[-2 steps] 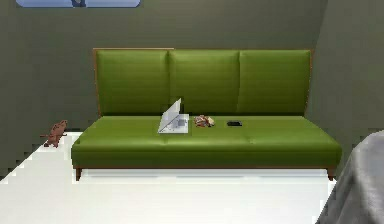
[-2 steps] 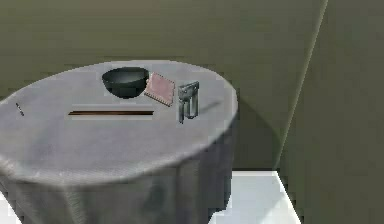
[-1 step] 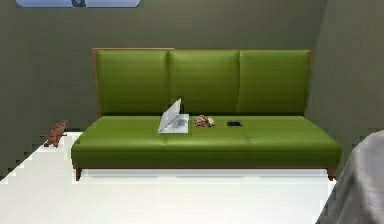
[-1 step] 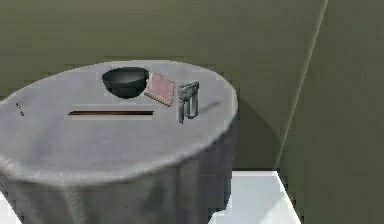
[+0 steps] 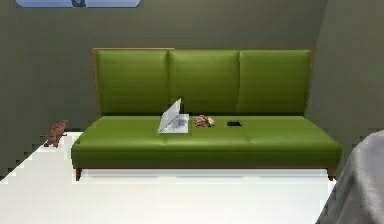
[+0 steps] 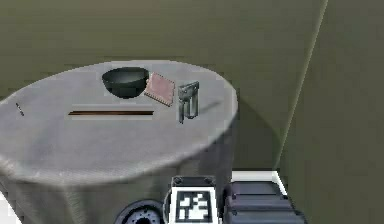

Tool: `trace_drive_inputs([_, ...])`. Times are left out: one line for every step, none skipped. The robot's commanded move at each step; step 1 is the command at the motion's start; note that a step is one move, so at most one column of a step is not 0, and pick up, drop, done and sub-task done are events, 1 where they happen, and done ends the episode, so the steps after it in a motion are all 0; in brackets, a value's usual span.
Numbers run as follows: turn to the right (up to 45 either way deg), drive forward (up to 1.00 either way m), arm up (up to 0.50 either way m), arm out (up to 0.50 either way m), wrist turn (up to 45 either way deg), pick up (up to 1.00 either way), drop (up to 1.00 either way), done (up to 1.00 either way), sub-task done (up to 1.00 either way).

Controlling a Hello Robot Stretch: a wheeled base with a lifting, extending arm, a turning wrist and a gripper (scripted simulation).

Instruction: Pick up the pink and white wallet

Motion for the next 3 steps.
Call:
trace_drive_inputs([0.0,0.00,0.00,0.38,0.0,0.00,0.00,0.00,0.00])
trace_drive_inputs([0.0,0.00,0.00,0.00,45.0,0.00,0.00,0.00,0.00])
trace_drive_inputs([0.0,0.00,0.00,0.00,45.0,0.00,0.00,0.00,0.00])
